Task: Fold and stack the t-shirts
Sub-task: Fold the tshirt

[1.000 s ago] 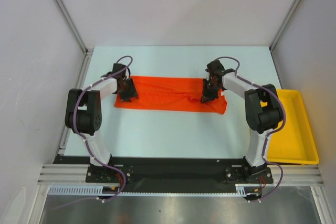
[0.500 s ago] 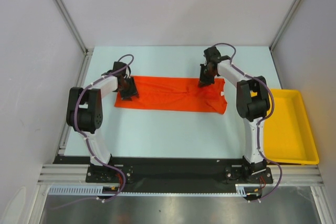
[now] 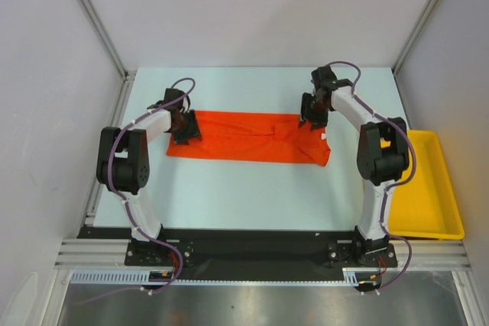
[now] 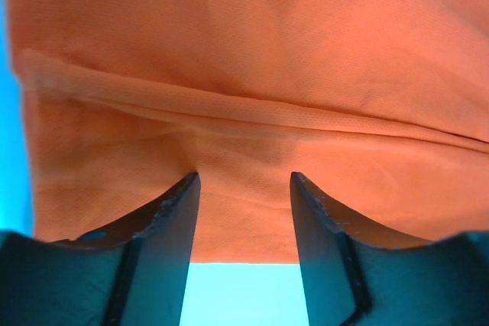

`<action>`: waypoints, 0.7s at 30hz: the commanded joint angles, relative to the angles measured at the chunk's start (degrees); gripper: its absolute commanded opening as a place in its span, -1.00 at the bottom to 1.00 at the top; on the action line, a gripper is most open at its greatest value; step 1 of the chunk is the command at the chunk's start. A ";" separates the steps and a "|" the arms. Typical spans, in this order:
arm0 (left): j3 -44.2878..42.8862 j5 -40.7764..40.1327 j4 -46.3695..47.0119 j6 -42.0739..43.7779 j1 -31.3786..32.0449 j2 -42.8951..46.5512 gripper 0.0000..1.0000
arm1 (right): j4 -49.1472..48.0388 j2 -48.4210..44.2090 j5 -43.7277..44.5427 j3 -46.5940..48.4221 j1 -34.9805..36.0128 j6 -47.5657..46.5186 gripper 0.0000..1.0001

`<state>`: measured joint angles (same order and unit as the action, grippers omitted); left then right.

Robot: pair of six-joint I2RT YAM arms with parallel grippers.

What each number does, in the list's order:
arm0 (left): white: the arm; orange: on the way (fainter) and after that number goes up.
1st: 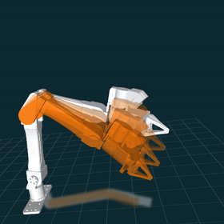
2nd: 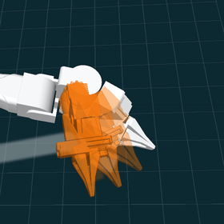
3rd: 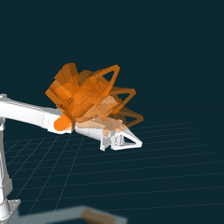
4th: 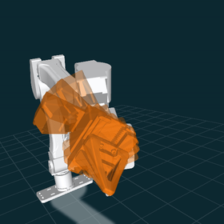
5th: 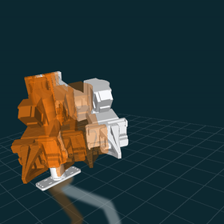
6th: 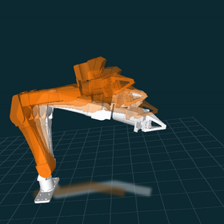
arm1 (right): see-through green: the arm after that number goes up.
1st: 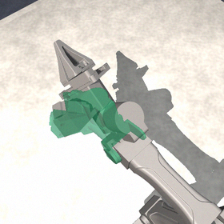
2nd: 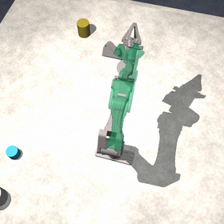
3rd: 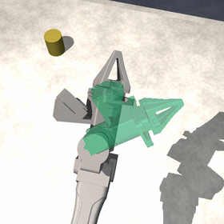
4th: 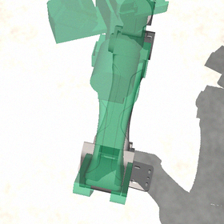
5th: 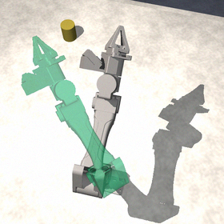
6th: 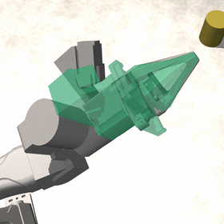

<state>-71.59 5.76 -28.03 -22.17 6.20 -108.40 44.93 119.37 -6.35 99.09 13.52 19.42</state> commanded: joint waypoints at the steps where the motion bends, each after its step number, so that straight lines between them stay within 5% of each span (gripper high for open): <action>1: -0.48 -4.87 0.34 1.69 -0.31 5.81 0.15 | -0.36 -9.85 0.03 -7.13 -0.68 -0.09 0.07; 9: 4.88 -3.13 2.63 -0.41 -0.31 12.16 0.22 | -3.53 -21.89 -5.25 -22.78 -2.53 4.23 0.25; 15: 9.71 -4.61 4.91 -1.47 -0.48 14.61 0.18 | 1.12 -24.01 1.77 -27.20 -2.71 -4.82 0.27; 21: 8.49 -2.95 4.30 -2.52 -1.36 12.42 0.17 | 2.80 -18.49 2.14 -24.91 -4.20 -8.87 -0.21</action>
<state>-62.22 1.98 -25.19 -23.22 5.65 -96.44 46.11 98.02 -5.30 71.99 10.17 14.20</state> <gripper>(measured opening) 0.588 0.414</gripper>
